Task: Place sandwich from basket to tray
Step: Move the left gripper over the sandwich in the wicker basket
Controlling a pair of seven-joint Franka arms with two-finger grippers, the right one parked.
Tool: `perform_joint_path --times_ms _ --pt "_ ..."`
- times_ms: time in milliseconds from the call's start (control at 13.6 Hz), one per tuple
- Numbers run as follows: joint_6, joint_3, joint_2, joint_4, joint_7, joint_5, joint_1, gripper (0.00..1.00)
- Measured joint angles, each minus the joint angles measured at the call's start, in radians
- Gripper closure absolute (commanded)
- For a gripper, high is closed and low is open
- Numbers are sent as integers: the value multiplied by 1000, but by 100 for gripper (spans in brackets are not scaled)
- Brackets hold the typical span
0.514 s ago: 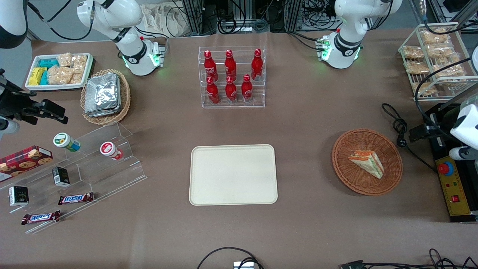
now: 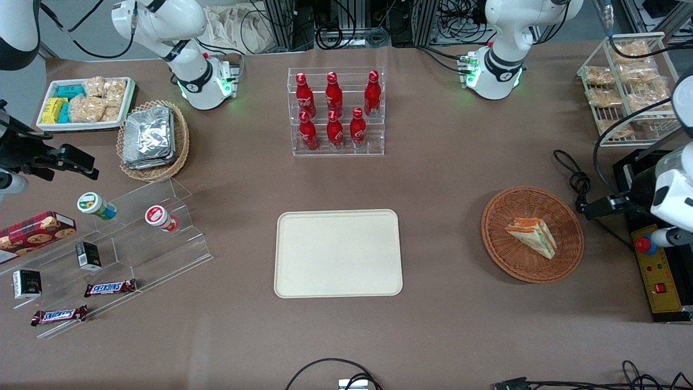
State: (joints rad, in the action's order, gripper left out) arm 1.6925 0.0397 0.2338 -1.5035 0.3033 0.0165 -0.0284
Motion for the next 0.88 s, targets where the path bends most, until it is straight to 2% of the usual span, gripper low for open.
perform_joint_path --times_ms 147,294,514,734,881 --pt "49 7 2 -49 240 31 41 0" --pt "112 10 -2 -100 383 39 60 0" --pt "204 -5 -9 -162 426 41 36 0" --pt "291 -19 14 -239 482 -46 -52 0" --pt "336 -18 52 -258 569 -57 -65 0"
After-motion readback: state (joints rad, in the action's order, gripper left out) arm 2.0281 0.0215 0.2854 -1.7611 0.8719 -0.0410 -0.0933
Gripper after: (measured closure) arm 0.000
